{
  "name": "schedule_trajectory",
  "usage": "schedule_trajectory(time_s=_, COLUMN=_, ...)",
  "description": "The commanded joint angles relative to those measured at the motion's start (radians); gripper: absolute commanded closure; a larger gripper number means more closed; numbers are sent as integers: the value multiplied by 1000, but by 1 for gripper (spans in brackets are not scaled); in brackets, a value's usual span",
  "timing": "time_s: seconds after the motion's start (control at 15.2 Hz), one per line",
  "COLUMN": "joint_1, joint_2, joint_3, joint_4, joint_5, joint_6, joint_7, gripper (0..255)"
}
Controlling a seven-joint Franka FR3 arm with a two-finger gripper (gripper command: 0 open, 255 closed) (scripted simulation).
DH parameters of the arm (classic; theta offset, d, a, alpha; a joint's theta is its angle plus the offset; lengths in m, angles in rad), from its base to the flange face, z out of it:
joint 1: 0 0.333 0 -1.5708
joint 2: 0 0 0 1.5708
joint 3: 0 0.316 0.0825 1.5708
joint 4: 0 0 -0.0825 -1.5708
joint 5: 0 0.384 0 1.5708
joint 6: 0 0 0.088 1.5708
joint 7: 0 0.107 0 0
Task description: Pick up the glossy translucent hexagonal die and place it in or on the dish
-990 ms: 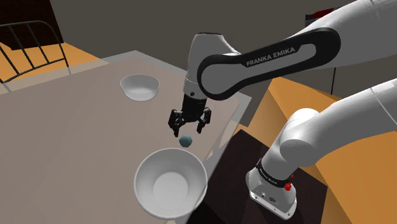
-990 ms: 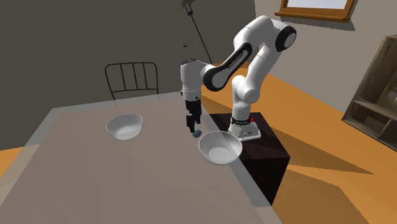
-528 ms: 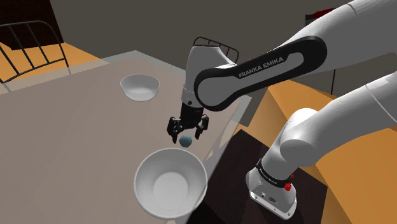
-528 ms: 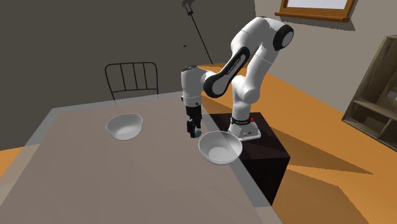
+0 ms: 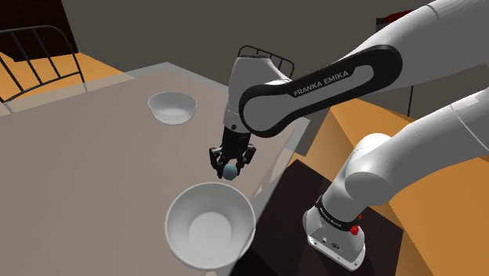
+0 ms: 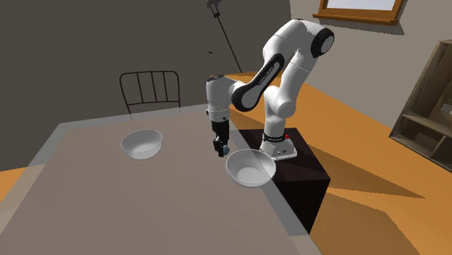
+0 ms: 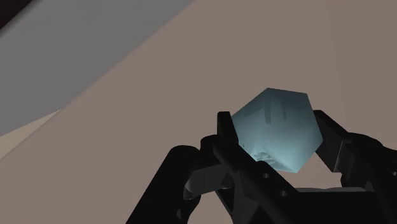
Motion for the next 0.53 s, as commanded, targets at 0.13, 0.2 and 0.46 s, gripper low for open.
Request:
schedule_trajectory(time_s=0.13, joint_1=0, joint_2=0, joint_3=0, joint_4=0, joint_5=0, joint_6=0, joint_7=0, gripper=255)
schedule_trajectory(time_s=0.2, joint_1=0, joint_2=0, joint_3=0, joint_4=0, joint_5=0, joint_6=0, joint_7=0, gripper=255)
schedule_trajectory(time_s=0.46, joint_1=0, joint_2=-12, joint_3=-4, joint_4=6, joint_5=-3, joint_6=-18, joint_7=2, gripper=255)
